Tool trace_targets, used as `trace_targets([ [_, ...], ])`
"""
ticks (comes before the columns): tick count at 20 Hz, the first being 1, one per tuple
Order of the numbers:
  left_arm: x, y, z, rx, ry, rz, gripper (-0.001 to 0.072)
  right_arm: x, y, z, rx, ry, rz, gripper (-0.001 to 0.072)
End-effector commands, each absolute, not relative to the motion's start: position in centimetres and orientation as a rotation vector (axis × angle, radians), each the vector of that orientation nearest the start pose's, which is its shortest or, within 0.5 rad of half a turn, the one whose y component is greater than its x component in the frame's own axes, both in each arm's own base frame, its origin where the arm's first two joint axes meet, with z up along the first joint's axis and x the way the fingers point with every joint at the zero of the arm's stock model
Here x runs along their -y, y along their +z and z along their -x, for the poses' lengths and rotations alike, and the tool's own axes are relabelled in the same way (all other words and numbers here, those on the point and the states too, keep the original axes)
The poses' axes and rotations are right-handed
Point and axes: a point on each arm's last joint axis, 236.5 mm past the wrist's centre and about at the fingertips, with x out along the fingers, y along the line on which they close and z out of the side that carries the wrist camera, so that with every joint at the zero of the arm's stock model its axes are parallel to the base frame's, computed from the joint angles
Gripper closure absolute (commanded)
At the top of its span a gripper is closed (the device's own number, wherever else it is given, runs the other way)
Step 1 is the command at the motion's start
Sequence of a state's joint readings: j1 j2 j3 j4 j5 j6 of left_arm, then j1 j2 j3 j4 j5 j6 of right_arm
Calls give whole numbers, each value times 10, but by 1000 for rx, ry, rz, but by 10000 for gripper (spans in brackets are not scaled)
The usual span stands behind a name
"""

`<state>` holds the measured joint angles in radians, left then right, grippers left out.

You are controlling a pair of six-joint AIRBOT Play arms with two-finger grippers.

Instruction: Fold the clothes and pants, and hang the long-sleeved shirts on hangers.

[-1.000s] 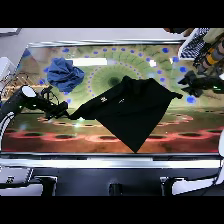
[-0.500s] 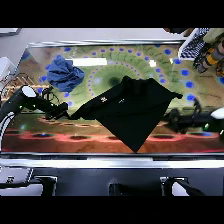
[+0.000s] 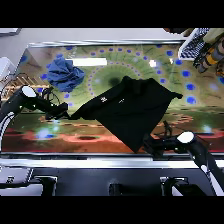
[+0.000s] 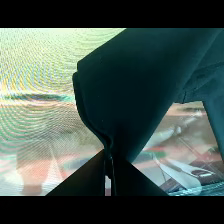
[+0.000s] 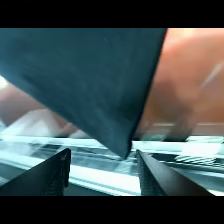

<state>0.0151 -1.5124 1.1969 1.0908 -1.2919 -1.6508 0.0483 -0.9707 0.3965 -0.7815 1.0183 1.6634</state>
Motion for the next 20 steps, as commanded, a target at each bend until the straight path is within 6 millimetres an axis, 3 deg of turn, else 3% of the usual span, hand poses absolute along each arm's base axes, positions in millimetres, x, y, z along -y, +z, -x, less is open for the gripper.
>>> trace_targets([
  [1,99,-47,-365,-1578,-177,544,690,-157,-93,-201,-1544,81,-853,235],
  [5,99,-47,-368,-1565,-174,546,690,-155,-94,-211,-1502,64,-866,235],
  [10,98,-47,-370,-1557,-171,546,690,-155,-88,-243,-1376,36,-962,237],
  [14,98,-47,-370,-1558,-171,547,690,-161,-113,-217,-1535,22,-939,236],
  [16,99,-47,-369,-1561,-172,547,690,-165,-117,-218,-1549,17,-969,246],
  [20,99,-46,-369,-1561,-173,548,690,-181,-98,-244,-1438,133,-1039,682],
])
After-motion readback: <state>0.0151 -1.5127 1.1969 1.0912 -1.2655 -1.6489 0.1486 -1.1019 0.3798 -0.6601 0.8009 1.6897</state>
